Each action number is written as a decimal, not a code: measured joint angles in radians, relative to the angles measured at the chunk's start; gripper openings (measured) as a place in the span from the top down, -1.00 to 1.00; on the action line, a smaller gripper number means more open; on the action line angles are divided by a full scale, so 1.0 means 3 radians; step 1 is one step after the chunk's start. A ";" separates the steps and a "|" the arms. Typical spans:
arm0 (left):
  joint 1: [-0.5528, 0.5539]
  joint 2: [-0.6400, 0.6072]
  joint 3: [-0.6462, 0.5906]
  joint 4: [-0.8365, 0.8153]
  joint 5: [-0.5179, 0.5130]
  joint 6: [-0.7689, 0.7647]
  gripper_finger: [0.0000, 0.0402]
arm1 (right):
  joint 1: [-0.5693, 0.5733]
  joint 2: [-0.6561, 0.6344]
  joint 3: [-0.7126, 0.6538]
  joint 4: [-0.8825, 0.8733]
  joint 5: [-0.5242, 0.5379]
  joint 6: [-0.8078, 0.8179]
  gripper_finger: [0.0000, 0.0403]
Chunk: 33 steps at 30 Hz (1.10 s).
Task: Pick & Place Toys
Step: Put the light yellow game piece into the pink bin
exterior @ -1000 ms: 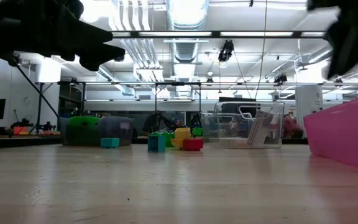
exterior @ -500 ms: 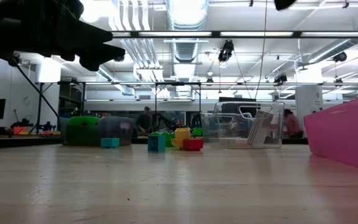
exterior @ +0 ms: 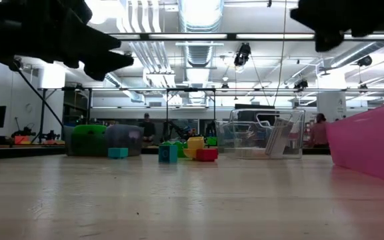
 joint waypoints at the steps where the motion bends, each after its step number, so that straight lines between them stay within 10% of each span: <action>1: 0.0000 0.0001 0.0038 -0.0087 -0.0047 -0.0029 -0.57 | -0.0007 -0.0081 -0.0074 0.0001 0.0025 0.0036 0.48; 14: 0.0142 0.0745 0.0935 -0.1053 -0.0387 -0.0314 -0.57 | -0.0079 -0.0691 -0.0491 -0.0092 0.0200 0.0110 0.44; 23: 0.0403 0.1859 0.1721 -0.1213 -0.0757 -0.0264 -0.57 | -0.0078 -0.0479 -0.0509 -0.0137 0.0330 0.0429 0.02; 33: 0.0760 0.2463 0.2201 -0.1573 -0.0391 0.0115 -0.57 | -0.0103 -0.0056 -0.0478 -0.0128 0.0353 0.0653 -0.26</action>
